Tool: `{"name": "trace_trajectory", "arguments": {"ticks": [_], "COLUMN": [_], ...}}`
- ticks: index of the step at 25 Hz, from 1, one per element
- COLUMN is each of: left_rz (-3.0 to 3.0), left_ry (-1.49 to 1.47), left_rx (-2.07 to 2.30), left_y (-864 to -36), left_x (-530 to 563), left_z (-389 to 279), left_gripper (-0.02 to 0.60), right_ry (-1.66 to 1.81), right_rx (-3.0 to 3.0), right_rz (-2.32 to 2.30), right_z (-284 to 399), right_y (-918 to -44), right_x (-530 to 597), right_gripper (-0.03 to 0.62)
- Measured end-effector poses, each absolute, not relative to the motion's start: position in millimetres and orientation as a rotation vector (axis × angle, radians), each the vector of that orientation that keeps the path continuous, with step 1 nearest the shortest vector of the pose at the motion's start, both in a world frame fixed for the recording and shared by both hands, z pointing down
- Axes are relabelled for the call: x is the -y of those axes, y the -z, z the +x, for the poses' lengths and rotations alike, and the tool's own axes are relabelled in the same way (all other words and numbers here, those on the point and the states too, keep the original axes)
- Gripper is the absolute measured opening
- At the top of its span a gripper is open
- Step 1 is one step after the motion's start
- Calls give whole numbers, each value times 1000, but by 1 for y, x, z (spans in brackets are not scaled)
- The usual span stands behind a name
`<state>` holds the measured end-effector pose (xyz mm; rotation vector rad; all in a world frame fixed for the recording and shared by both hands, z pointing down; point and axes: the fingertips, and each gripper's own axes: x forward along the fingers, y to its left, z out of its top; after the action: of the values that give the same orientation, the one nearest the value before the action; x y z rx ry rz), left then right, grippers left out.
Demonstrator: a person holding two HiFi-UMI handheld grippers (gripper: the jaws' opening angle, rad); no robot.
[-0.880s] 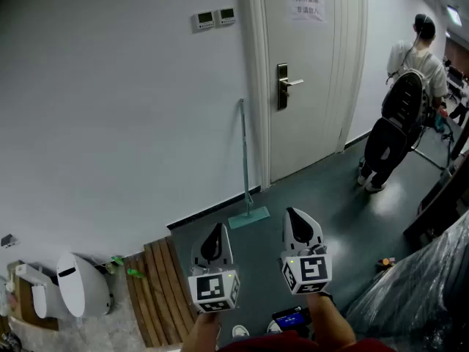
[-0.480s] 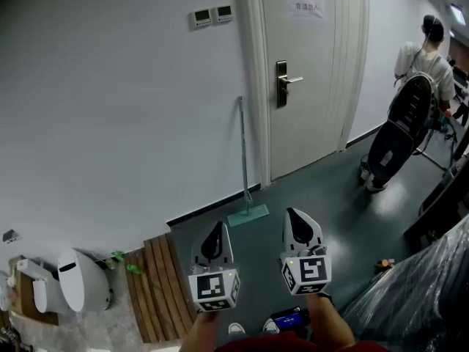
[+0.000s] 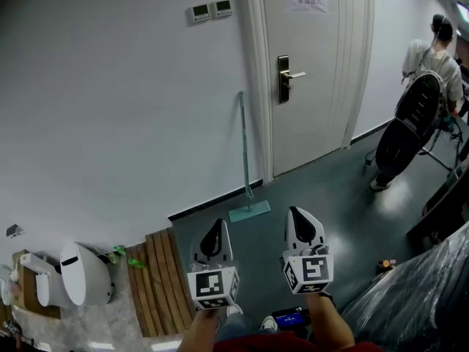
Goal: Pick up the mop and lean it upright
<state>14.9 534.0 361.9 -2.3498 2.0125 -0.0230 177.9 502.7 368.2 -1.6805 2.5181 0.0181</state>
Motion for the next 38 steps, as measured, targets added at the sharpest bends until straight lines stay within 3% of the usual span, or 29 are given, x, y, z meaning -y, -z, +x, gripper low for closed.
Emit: {"name": "trace_trajectory", "arguments": {"ticks": [11, 31, 38], "left_rz": [-2383, -2422, -2479], "left_ry": [-24, -49, -50], "left_rx": [-2016, -1931, -1869], "left_y": [-377, -368, -373], "left_x": [-486, -340, -306], "left_z": [-7, -115, -130], "left_gripper": [14, 15, 14], "right_ry": [-60, -123, -118], "right_rx": [-2555, -2534, -2488], "right_rz": [-1701, -1743, -1810], "right_z": [151, 22, 6], "right_y": [-377, -354, -359], "right_x": [-462, -319, -294], "right_gripper": [17, 17, 17]}}
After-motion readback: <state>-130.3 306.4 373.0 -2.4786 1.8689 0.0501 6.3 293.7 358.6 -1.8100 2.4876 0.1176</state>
